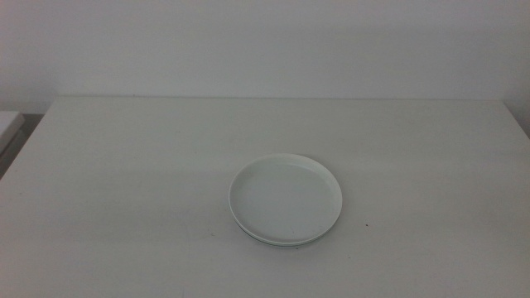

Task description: Stack the three bowls on top of each other.

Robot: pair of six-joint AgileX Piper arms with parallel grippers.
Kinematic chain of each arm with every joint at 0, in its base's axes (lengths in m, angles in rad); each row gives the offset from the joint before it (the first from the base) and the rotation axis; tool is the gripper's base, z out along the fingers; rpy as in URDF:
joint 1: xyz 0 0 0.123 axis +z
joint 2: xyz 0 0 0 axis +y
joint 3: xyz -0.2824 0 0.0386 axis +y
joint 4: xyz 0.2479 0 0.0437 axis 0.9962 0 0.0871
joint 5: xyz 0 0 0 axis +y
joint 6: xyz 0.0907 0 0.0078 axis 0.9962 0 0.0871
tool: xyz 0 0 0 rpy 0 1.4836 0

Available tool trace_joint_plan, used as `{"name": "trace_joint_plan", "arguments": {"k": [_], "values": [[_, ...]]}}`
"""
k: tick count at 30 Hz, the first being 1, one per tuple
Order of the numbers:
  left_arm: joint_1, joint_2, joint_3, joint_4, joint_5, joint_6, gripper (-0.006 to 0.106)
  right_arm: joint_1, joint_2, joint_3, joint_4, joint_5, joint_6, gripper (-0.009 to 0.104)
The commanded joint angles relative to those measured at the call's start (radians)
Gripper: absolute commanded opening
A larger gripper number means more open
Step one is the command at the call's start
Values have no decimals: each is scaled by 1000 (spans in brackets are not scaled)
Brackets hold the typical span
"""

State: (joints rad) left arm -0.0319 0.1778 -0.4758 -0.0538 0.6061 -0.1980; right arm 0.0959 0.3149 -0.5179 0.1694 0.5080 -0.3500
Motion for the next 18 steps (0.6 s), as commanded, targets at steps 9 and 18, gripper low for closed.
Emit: {"name": "trace_joint_plan", "arguments": {"k": [9, 18], "values": [[1, -178, 271, -5, -135, -11, 94, -25, -315, 379, -3, -52, -8, 77], [1, -178, 463, 12, -351, -11, 94, -26, -315, 518, -6, -519, -6, 77]]}}
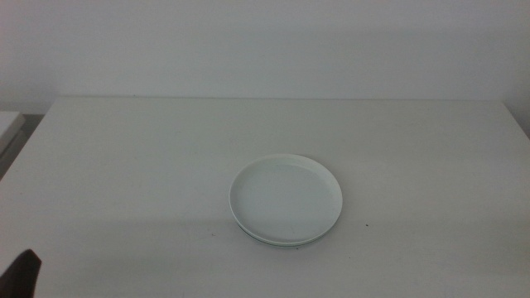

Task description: Stack the three bowls on top of each other.

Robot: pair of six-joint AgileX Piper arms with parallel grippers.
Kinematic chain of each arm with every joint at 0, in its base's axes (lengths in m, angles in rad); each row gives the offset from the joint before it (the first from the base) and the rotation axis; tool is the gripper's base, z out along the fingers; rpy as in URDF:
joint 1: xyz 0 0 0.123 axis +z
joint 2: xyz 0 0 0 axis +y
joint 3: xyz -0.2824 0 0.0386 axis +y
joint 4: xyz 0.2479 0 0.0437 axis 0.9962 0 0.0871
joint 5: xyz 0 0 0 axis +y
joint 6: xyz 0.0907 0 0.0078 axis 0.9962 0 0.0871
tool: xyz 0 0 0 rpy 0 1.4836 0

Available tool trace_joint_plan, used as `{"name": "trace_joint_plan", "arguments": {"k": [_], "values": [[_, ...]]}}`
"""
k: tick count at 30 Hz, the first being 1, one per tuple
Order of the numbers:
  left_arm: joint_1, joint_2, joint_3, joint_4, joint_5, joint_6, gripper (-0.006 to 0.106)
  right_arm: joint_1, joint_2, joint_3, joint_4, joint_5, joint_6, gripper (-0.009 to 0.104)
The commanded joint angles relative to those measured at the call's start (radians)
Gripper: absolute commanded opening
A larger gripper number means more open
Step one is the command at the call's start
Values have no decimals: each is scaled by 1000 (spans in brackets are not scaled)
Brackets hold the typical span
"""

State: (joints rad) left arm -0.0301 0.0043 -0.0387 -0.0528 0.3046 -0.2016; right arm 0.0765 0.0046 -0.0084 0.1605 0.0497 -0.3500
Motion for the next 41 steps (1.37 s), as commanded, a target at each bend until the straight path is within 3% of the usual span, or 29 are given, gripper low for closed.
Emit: {"name": "trace_joint_plan", "arguments": {"k": [1, 5, 11, 15, 22, 30, 41], "values": [[-1, -4, 39, 21, -60, -7, 94, -7, -5, 8, 5, -68, -6, 77], [-1, -4, 39, 83, -20, -7, 94, -8, -5, 8, 7, -71, -6, 77], [-1, -4, 39, 81, -19, -7, 94, -8, -5, 8, 12, -71, -6, 77], [-1, -4, 39, 81, -19, -7, 94, -8, -5, 8, 89, -38, -6, 77], [-1, -4, 39, 79, 5, -7, 94, -8, -5, 8, 82, 86, -6, 77], [-1, -4, 39, 79, 5, -7, 94, -8, -5, 8, 71, 88, -6, 77], [-1, -4, 39, 81, 6, -7, 94, -8, -5, 8, 108, 82, -6, 77]]}}
